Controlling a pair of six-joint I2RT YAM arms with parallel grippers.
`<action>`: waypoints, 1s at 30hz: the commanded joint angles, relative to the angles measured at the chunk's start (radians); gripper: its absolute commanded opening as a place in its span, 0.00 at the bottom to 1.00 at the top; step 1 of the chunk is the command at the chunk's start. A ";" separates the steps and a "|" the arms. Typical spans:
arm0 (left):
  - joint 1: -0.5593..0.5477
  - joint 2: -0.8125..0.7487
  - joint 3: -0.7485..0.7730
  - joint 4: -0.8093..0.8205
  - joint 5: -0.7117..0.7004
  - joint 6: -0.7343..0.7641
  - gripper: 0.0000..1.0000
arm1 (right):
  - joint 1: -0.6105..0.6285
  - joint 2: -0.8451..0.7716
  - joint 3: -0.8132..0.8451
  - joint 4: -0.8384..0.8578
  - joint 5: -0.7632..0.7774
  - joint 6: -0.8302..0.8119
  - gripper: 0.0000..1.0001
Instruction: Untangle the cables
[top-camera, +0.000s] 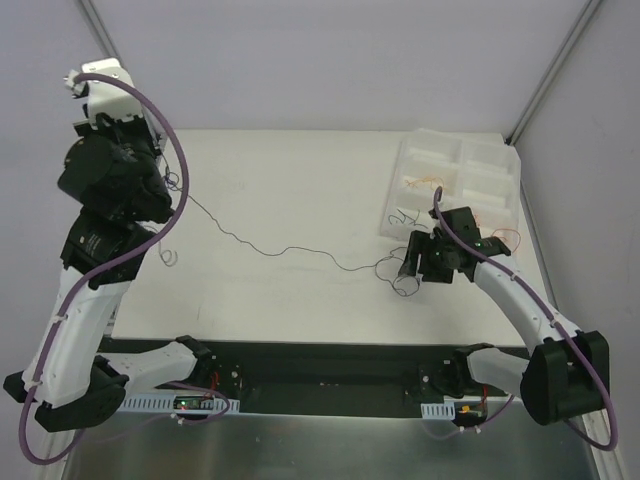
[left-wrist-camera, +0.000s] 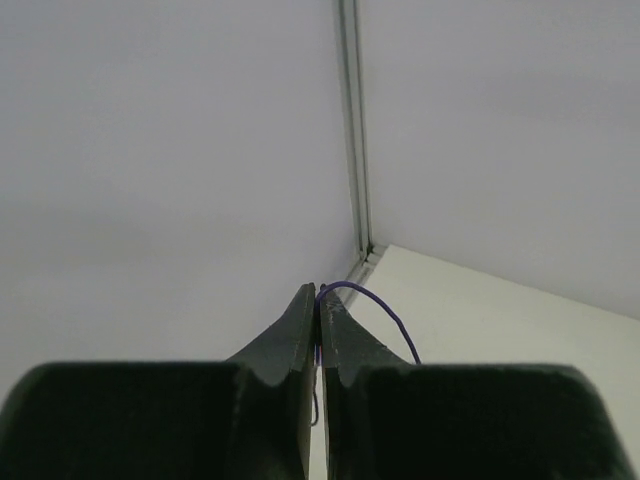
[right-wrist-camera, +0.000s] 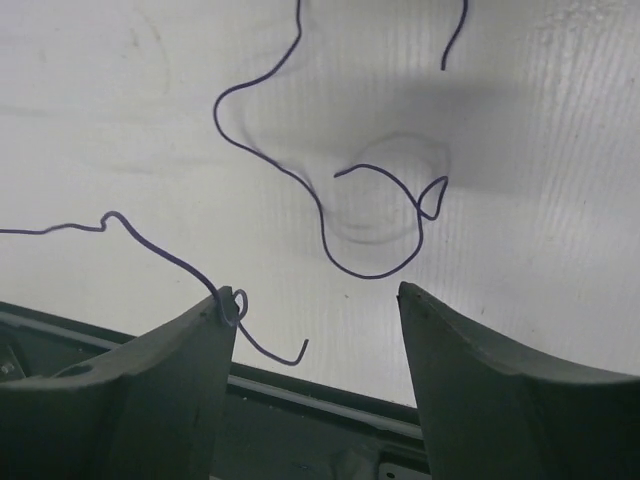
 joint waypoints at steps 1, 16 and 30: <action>-0.023 -0.003 -0.093 -0.179 0.021 -0.241 0.00 | 0.002 -0.044 0.045 -0.042 -0.098 -0.066 0.71; -0.017 0.024 -0.484 -0.457 0.631 -0.772 0.00 | -0.049 0.135 0.160 -0.162 0.026 0.049 0.63; -0.017 0.172 -0.714 -0.451 1.151 -1.090 0.00 | -0.026 0.316 0.070 0.005 0.077 0.031 0.46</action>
